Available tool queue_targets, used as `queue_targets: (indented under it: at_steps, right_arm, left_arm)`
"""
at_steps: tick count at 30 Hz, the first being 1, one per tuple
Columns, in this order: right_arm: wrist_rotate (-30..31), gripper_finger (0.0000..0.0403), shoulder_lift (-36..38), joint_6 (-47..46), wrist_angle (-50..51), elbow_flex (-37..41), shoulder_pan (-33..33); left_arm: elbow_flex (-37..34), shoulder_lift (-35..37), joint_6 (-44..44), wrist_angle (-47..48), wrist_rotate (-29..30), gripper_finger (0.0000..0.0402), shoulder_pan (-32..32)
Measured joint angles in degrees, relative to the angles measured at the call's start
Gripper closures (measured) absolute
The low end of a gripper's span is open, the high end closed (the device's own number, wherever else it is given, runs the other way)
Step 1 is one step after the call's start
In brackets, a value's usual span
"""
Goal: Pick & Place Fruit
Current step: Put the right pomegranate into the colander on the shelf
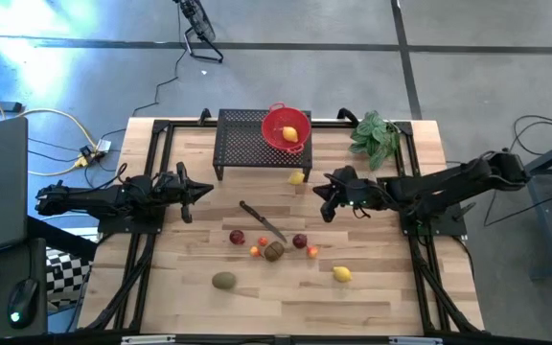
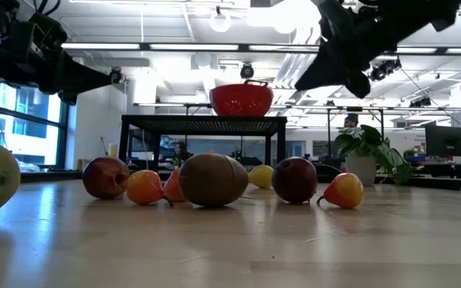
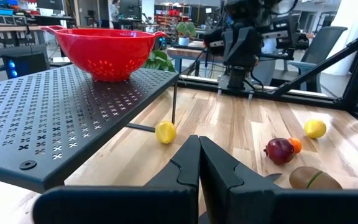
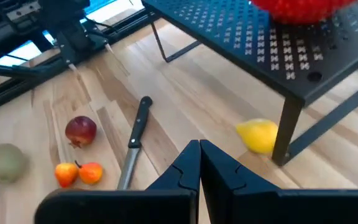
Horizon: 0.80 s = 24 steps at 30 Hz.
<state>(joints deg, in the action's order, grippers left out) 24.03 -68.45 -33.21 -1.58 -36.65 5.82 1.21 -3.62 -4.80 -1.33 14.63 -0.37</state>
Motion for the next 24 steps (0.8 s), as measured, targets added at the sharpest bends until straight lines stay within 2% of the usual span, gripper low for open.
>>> queue_targets:
  at_steps: [10,17,24]
  right_arm:
    - [-0.1,0.0401,0.0,0.0,-17.0,7.8,2.9]
    - [-0.2,0.0401,0.0,0.0,-18.0,8.6,4.0]
    - [-0.2,0.0401,0.0,-0.2,-18.0,8.6,3.9]
  left_arm:
    - [0.0,0.0,0.0,0.0,0.0,0.0402,0.0]
    - [0.0,0.0,-0.3,0.0,0.0,0.0402,0.0]
    - [0.0,0.0,-4.5,0.2,-1.0,0.0402,0.0]
